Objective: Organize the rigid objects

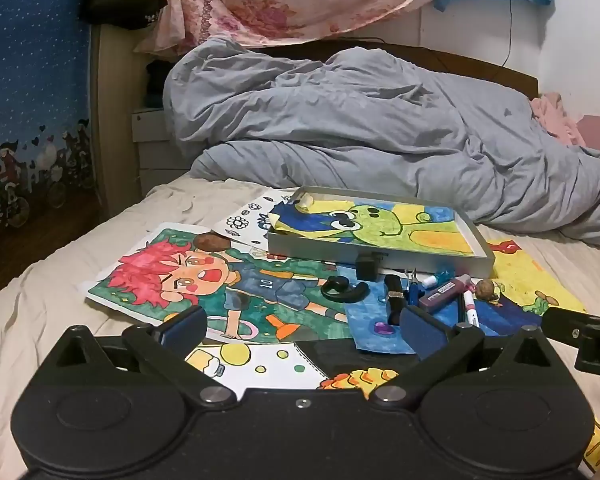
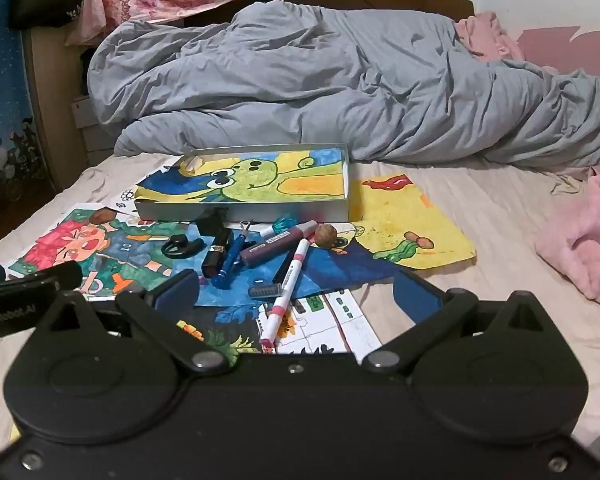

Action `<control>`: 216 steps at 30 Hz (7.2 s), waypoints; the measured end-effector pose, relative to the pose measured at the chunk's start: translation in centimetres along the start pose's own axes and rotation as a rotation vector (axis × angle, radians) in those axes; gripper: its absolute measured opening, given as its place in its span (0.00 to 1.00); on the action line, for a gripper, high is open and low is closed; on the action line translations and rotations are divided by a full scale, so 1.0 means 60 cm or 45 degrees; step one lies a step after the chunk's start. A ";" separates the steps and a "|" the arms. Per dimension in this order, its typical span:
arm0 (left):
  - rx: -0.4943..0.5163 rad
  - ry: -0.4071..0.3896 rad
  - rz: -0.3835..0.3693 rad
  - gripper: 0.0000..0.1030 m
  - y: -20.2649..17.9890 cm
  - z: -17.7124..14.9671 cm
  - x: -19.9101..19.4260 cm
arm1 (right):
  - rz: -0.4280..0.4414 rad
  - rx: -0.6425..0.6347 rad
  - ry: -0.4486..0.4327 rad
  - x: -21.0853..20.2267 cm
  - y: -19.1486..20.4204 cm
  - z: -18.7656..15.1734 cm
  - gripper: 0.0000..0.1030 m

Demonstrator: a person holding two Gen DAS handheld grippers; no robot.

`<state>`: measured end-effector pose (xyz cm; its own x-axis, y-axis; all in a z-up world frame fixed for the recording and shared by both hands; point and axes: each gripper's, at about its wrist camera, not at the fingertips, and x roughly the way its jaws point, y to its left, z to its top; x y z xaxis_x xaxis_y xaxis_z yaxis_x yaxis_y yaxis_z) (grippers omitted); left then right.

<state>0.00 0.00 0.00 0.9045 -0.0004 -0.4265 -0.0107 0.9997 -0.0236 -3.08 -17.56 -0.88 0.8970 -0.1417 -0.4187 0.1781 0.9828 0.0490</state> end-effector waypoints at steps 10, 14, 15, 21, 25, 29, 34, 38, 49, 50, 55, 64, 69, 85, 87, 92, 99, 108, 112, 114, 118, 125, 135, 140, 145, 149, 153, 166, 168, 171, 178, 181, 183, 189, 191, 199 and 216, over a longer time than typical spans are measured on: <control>0.006 -0.013 0.004 0.99 0.000 0.000 0.000 | 0.003 0.015 0.012 0.002 -0.003 0.000 1.00; 0.005 -0.012 0.004 0.99 0.000 0.000 0.000 | 0.002 0.014 0.013 0.003 -0.003 -0.001 1.00; 0.005 -0.012 0.004 0.99 0.000 0.000 0.000 | 0.001 0.014 0.012 0.003 -0.003 -0.001 1.00; 0.004 -0.013 0.004 0.99 0.000 0.000 0.000 | 0.000 0.015 0.010 0.004 -0.003 -0.001 1.00; 0.003 -0.014 0.003 0.99 0.000 0.000 0.000 | 0.001 0.016 0.011 0.002 -0.002 0.000 1.00; 0.002 -0.015 0.003 0.99 0.000 0.000 0.000 | 0.002 0.016 0.012 0.002 -0.001 0.000 1.00; 0.003 -0.014 0.003 0.99 0.000 0.000 0.000 | 0.001 0.018 0.010 0.002 -0.002 0.000 1.00; 0.002 -0.015 0.003 0.99 0.000 0.000 0.000 | 0.001 0.019 0.011 0.002 -0.002 0.000 1.00; 0.002 -0.016 0.003 0.99 0.000 0.000 0.000 | 0.002 0.020 0.011 0.002 -0.003 0.000 1.00; 0.001 -0.017 0.003 0.99 0.000 0.000 0.000 | 0.002 0.020 0.011 0.002 -0.003 0.000 1.00; 0.001 -0.016 0.002 0.99 0.000 0.000 0.000 | -0.001 0.028 0.009 0.003 -0.003 -0.001 1.00; 0.002 -0.017 0.002 0.99 0.000 0.000 0.000 | 0.000 0.029 0.010 0.003 -0.004 -0.001 1.00; 0.001 -0.018 0.002 0.99 0.000 0.000 0.000 | 0.001 0.032 0.010 0.004 -0.004 -0.001 1.00; 0.001 -0.019 0.002 0.99 0.000 0.000 0.000 | 0.001 0.033 0.012 0.004 -0.005 -0.001 1.00; 0.000 -0.019 0.002 0.99 0.000 0.000 0.000 | 0.002 0.034 0.012 0.004 -0.005 -0.001 1.00; 0.001 -0.019 0.003 0.99 0.000 0.000 0.000 | 0.002 0.034 0.012 0.004 -0.005 -0.001 1.00; 0.002 -0.019 0.002 0.99 0.000 0.000 0.000 | 0.002 0.035 0.014 0.004 -0.004 -0.002 1.00; 0.001 -0.019 0.002 0.99 0.000 0.000 0.000 | 0.002 0.036 0.014 0.004 -0.005 -0.001 1.00; 0.001 -0.020 0.002 0.99 0.000 -0.001 0.000 | 0.002 0.039 0.016 0.004 -0.005 -0.003 1.00; 0.001 -0.019 0.002 0.99 0.000 0.000 0.000 | 0.002 0.043 0.018 0.003 -0.004 -0.004 1.00; 0.001 -0.019 0.002 0.99 0.000 0.000 0.000 | 0.001 0.046 0.020 0.003 -0.003 -0.004 1.00; 0.002 -0.019 0.002 0.99 0.000 0.000 0.000 | 0.001 0.049 0.021 0.002 -0.003 -0.003 1.00; -0.009 -0.006 0.003 0.99 -0.002 0.000 0.000 | -0.001 0.057 0.037 0.003 -0.003 0.000 1.00; -0.016 0.009 0.002 0.99 0.000 -0.001 0.005 | 0.001 0.068 0.054 0.008 -0.007 0.002 1.00; -0.015 0.034 -0.015 0.99 0.003 0.003 0.019 | 0.003 0.058 0.069 0.018 -0.006 0.008 1.00; -0.013 0.067 -0.042 0.99 0.007 0.011 0.040 | 0.053 0.011 0.052 0.031 -0.009 0.017 1.00; -0.026 0.113 -0.079 0.99 0.013 0.021 0.074 | 0.088 -0.088 0.095 0.059 -0.003 0.028 1.00; 0.032 0.217 -0.339 0.98 0.004 0.053 0.224 | 0.278 -0.436 0.250 0.176 0.024 0.045 1.00; 0.035 0.231 -0.381 0.97 0.002 0.053 0.242 | 0.306 -0.532 0.235 0.188 0.032 0.043 1.00; 0.049 0.254 -0.462 0.95 -0.006 0.053 0.273 | 0.345 -0.611 0.221 0.206 0.043 0.039 0.99; 0.038 0.290 -0.593 0.83 -0.018 0.056 0.328 | 0.420 -0.644 0.256 0.243 0.059 0.029 0.78; 0.020 0.326 -0.620 0.76 -0.019 0.053 0.349 | 0.440 -0.641 0.285 0.264 0.060 0.022 0.64; 0.009 0.343 -0.635 0.67 -0.018 0.051 0.360 | 0.449 -0.646 0.305 0.277 0.064 0.016 0.57; -0.013 0.389 -0.695 0.47 -0.024 0.049 0.380 | 0.435 -0.668 0.338 0.273 0.067 0.014 0.50; 0.002 0.408 -0.707 0.42 -0.031 0.048 0.384 | 0.435 -0.669 0.351 0.269 0.064 0.016 0.48; -0.001 0.469 -0.715 0.35 -0.039 0.040 0.403 | 0.471 -0.724 0.350 0.264 0.080 0.013 0.46; -0.067 0.609 -0.774 0.34 -0.031 0.041 0.415 | 0.481 -0.602 0.433 0.285 0.062 0.018 0.30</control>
<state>23.60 -1.80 -8.34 0.4754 -0.5714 -0.6689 0.3975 0.8178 -0.4161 13.34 -16.43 -6.88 0.6724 0.1894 -0.7156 -0.3860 0.9146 -0.1207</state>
